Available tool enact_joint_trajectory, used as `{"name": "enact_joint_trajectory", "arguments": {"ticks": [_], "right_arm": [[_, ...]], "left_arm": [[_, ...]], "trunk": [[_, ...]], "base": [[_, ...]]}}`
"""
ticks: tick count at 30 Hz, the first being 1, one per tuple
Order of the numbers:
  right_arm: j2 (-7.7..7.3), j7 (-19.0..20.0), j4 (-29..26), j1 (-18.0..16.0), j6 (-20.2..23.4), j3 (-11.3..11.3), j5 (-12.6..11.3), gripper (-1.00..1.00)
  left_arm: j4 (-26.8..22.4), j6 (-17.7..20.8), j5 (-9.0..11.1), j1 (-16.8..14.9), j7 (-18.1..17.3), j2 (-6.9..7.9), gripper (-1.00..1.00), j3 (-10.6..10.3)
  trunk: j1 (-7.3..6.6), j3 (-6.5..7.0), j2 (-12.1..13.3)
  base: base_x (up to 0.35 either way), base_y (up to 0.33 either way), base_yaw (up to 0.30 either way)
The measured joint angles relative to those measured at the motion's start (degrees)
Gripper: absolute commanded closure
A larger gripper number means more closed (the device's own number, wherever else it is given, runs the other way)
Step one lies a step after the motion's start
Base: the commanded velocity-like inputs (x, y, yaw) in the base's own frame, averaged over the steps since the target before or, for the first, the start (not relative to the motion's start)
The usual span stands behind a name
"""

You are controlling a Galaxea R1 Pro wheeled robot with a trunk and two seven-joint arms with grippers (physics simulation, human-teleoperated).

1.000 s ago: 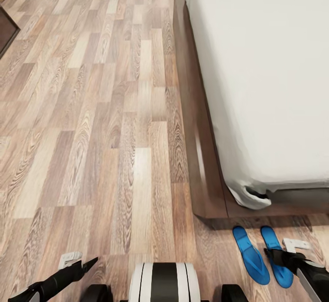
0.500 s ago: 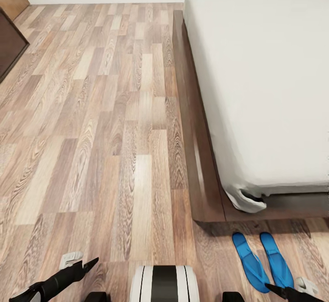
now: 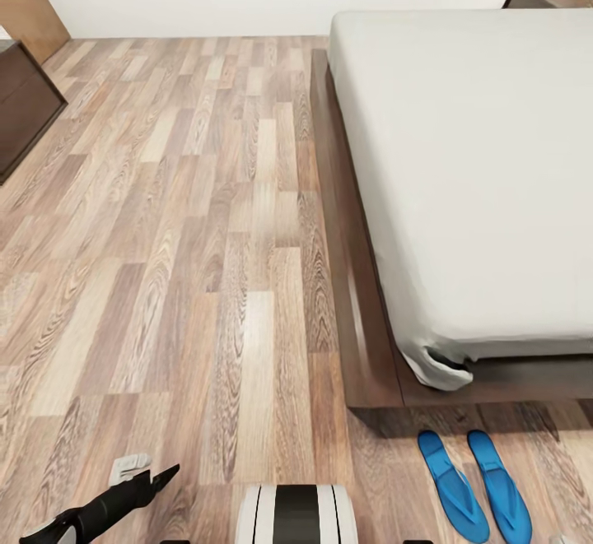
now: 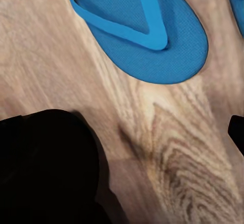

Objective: In the bedroom, move the book from the bed onto either nightstand, and place the two sandals side by side next to the bed.

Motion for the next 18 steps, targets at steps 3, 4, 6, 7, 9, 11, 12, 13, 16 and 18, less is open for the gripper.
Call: {"name": "enact_joint_trajectory", "arguments": {"ticks": [3, 4, 6, 7, 9, 11, 12, 13, 16, 18], "right_arm": [[0.01, 0.00, 0.23, 0.01, -0.12, 0.00, -0.01, -1.00], [0.00, 0.00, 0.29, 0.01, -0.14, 0.00, -0.01, -1.00], [0.00, -0.01, 0.36, 0.01, -0.16, 0.00, -0.01, -1.00], [0.01, -0.01, 0.39, 0.00, -0.17, 0.01, -0.01, -1.00], [0.02, -0.01, 0.41, 0.00, -0.17, 0.00, -0.01, -1.00], [0.05, -0.01, 0.48, 0.00, -0.16, 0.00, -0.01, -1.00], [0.03, -0.01, 0.48, 0.00, -0.17, -0.01, -0.01, -1.00], [0.02, -0.01, 0.49, 0.00, -0.15, -0.03, -0.01, -1.00], [0.05, 0.00, 0.57, 0.01, -0.14, -0.08, -0.03, -1.00], [0.01, 0.00, 0.58, 0.02, -0.16, -0.08, -0.06, -1.00]], "left_arm": [[-0.31, 0.20, 0.13, -0.02, -0.34, -0.03, -1.00, 0.04], [-0.73, 0.47, 0.14, -0.05, -0.48, -0.07, -1.00, 0.05], [-1.43, 1.31, -0.03, -0.07, -0.45, -0.83, -1.00, 0.05], [-1.66, 1.93, -0.13, -0.07, -0.41, -1.56, -1.00, 0.03], [-1.90, 2.55, -0.27, -0.10, -0.48, -2.43, -1.00, 0.00], [-1.85, 2.71, -0.29, -0.09, -0.41, -2.75, -1.00, 0.01], [-1.68, 2.70, -0.26, -0.06, -0.37, -2.80, -1.00, 0.04], [-1.57, 2.69, -0.24, -0.05, -0.35, -2.79, -1.00, 0.06], [-1.05, 2.70, -0.16, -0.01, -0.25, -2.44, -1.00, 0.11], [-1.00, 2.68, -0.16, -0.01, -0.20, -2.43, -1.00, 0.08]], "trunk": [[-0.08, 0.67, 0.04], [-0.10, 0.89, 0.05], [-0.15, 1.33, 0.08], [-0.18, 1.55, 0.09], [-0.23, 2.00, 0.12], [-0.28, 2.44, 0.15], [-0.31, 2.66, 0.16], [-0.33, 2.88, 0.17], [-0.41, 3.55, 0.21], [-0.46, 3.99, 0.24]], "base": [[0.000, 0.000, 0.000], [0.000, 0.000, 0.000], [0.000, 0.000, 0.000], [0.000, 0.000, 0.000], [0.000, 0.000, 0.000], [0.000, 0.000, 0.000], [0.000, 0.000, 0.000], [0.000, 0.000, 0.000], [0.000, 0.000, 0.000], [0.000, 0.000, 0.000]]}}
